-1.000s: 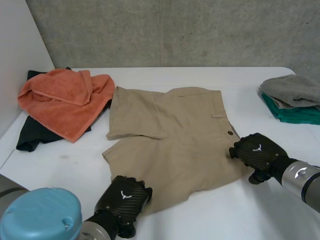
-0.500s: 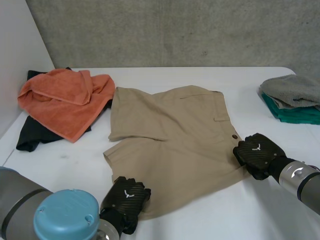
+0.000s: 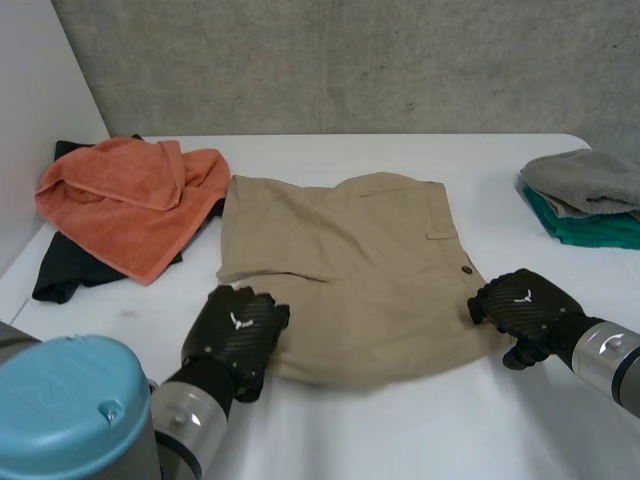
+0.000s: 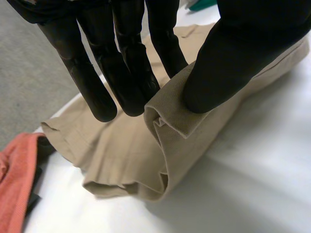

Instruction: Fold the laundry.

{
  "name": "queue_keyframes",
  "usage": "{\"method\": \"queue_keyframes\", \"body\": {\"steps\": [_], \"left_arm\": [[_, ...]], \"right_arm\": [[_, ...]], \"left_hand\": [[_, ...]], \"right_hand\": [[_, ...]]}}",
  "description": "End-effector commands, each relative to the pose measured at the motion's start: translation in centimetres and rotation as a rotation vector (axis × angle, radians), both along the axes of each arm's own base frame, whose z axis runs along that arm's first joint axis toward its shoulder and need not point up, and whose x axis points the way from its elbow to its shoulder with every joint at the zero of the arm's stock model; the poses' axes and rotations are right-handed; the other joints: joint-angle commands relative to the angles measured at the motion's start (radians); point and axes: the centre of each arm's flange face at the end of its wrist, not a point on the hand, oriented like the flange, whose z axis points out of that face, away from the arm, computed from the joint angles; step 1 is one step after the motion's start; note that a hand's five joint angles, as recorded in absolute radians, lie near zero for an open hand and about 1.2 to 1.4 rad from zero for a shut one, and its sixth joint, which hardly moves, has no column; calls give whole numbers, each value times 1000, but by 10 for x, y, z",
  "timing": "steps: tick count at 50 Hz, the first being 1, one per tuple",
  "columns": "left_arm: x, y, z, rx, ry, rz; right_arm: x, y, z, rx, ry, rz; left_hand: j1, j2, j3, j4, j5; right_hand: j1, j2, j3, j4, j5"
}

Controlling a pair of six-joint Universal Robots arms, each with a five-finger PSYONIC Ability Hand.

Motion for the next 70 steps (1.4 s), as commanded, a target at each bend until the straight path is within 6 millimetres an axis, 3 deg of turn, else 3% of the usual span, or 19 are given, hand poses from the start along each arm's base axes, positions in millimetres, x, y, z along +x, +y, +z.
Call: {"method": "queue_keyframes", "body": {"steps": [1,5,8,13,21,26,32,36,40,45,52,56,64,65,66,67,68,69,70], "left_arm": [[-4,-11,8,-20,22,12],[-6,-13,12,-31,35,15],[-6,-14,14,-36,36,14],[-3,-7,15,-5,9,8],[20,21,43,70,-65,-7],[42,63,57,209,-177,-77],[42,83,63,267,-196,-167],[28,66,60,199,-144,-161],[10,20,53,116,-81,-85],[-9,-63,41,0,-45,22],[-42,-151,31,-199,-16,69],[-45,-200,21,-312,-6,120],[-67,-245,-7,-454,2,133],[-68,-247,-8,-461,3,131],[-69,-248,-11,-465,2,129],[-69,-249,-11,-471,4,128],[-71,-249,-11,-482,15,129],[-72,-248,-12,-485,18,126],[-73,-247,-13,-490,22,122]], "right_arm": [[1,-7,-2,-42,6,5],[0,-16,-13,-80,11,-1],[-1,-22,-15,-103,8,-8],[-4,-23,-12,-106,14,-34],[-6,5,34,-52,37,-30],[-20,38,77,14,137,-34],[-31,55,101,1,205,-27],[-25,40,94,-25,182,-11],[0,20,76,-15,141,36],[28,-16,65,-103,159,-3],[59,-82,60,-375,128,-75],[72,-119,53,-495,54,-115],[103,-161,16,-629,-12,-117],[105,-164,13,-638,-16,-116],[107,-166,10,-646,-19,-118],[108,-168,6,-651,-20,-120],[111,-171,3,-660,-24,-128],[111,-171,3,-659,-26,-135],[110,-171,5,-661,-28,-145]], "left_hand": [[301,200,204,199,243],[301,200,204,199,243],[301,200,204,199,243],[301,200,204,199,243],[301,200,204,199,243],[301,200,204,199,243],[301,200,204,199,243],[301,200,204,199,243],[301,200,204,199,243],[301,200,204,199,243],[301,200,204,199,243],[301,200,204,199,243],[301,200,204,199,243],[301,200,204,199,243],[301,200,204,199,243],[226,125,129,124,168],[-685,-786,-782,-786,-742],[-921,-1022,-1018,-1022,-978],[-886,-987,-983,-988,-944]], "right_hand": [[123,120,129,140,160],[225,222,231,243,262],[732,729,738,750,769],[733,729,739,750,770],[733,729,739,750,770],[733,729,739,750,770],[733,729,739,750,770],[733,729,739,750,770],[733,729,739,750,770],[733,729,739,750,770],[733,729,739,750,770],[733,729,739,750,770],[733,729,739,750,770],[559,556,566,577,596],[119,115,125,136,156],[-374,-377,-368,-357,-337],[-489,-493,-483,-472,-452],[-489,-493,-483,-472,-452],[-489,-493,-483,-472,-452]]}}
